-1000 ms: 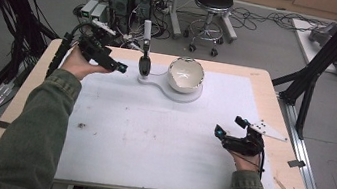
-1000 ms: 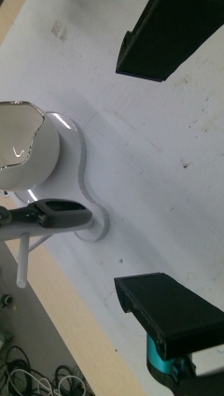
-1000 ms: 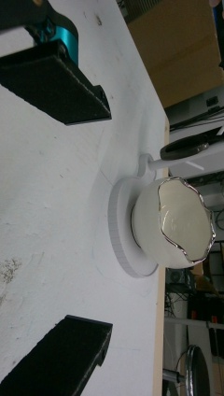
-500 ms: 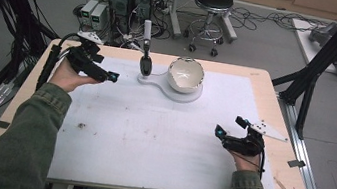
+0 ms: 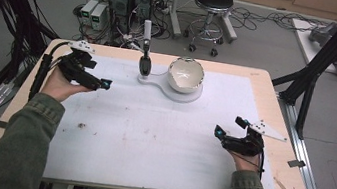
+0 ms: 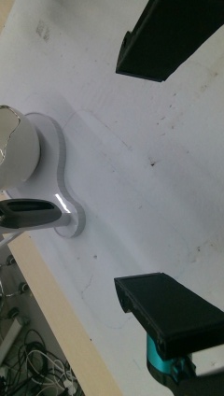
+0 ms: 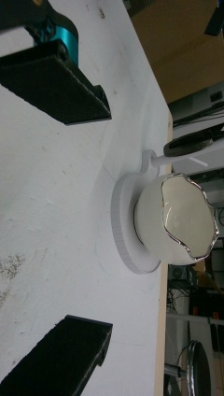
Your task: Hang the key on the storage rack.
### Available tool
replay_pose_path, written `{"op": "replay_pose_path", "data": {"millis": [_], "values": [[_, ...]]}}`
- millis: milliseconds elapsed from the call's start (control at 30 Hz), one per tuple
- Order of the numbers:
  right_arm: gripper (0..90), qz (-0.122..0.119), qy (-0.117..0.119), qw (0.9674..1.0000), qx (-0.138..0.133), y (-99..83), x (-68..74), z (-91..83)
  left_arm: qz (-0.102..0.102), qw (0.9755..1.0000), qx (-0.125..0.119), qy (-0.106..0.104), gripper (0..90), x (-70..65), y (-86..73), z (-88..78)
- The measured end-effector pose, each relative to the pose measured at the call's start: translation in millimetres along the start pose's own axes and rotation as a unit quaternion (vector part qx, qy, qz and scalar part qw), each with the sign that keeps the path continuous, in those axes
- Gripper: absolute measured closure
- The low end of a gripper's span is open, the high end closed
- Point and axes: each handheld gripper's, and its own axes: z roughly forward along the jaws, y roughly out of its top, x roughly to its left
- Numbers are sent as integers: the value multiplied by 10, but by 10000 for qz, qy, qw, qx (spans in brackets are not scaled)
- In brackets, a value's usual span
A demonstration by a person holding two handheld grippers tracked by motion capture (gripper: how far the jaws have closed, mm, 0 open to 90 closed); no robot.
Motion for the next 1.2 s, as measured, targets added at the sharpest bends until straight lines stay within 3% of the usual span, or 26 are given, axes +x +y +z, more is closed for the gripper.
{"op": "replay_pose_path", "data": {"millis": [333, 533, 767, 833, 1067, 1200], "values": [[4, 0, -31, 10000, 36, -2, 8, -1, -132, 9995, -290, 82, 17, -31, -315, -94], [4, -41, -22, 10000, 49, -5, 12, 3, -196, 9991, -344, 169, 17, -71, -559, -116], [4, -29, -37, 10000, 84, -7, 19, 4, -192, 9969, -707, 296, 17, -108, -785, -184], [4, -37, -41, 9999, 90, -8, 19, 2, -169, 9950, -922, 334, 17, -125, -826, -222], [4, -26, -43, 9999, 95, -8, 25, 0, -119, 9901, -1322, 450, 17, -165, -983, -318], [4, -27, -47, 9999, 96, -8, 24, 0, -147, 9881, -1404, 604, 17, -180, -1097, -370]]}}
